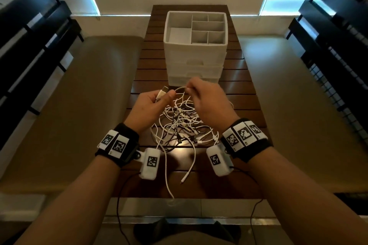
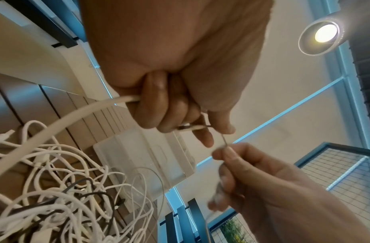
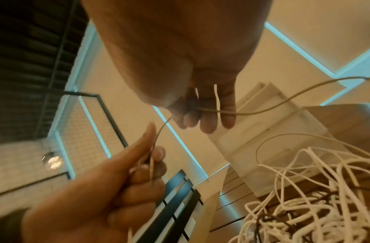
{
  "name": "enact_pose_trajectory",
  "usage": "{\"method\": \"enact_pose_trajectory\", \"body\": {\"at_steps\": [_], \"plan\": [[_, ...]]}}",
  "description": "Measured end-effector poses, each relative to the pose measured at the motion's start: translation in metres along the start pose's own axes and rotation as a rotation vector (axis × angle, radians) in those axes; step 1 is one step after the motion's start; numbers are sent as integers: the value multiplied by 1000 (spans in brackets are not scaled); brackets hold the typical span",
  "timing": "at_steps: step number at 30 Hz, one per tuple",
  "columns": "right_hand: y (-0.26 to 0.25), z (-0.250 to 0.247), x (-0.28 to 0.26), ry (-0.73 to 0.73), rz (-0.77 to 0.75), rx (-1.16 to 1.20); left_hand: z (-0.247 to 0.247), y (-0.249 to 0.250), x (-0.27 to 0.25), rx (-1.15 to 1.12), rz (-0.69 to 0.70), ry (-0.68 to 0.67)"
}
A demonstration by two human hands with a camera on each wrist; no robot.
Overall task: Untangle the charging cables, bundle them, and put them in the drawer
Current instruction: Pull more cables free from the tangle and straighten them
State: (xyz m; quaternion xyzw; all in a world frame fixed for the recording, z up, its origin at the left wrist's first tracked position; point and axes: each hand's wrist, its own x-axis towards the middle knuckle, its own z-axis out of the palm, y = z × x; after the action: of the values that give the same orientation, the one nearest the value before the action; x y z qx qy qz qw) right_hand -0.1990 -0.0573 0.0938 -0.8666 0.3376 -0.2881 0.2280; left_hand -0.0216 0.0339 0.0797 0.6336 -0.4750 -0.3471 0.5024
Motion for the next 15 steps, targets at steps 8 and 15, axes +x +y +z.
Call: {"method": "enact_pose_trajectory", "body": {"at_steps": [8, 15], "plan": [[16, 11, -25, -15, 360, 275, -1, 3, 3, -359, -153, 51], [-8, 6, -30, 123, 434, 585, 22, 1, 3, -333, -112, 182]]}}
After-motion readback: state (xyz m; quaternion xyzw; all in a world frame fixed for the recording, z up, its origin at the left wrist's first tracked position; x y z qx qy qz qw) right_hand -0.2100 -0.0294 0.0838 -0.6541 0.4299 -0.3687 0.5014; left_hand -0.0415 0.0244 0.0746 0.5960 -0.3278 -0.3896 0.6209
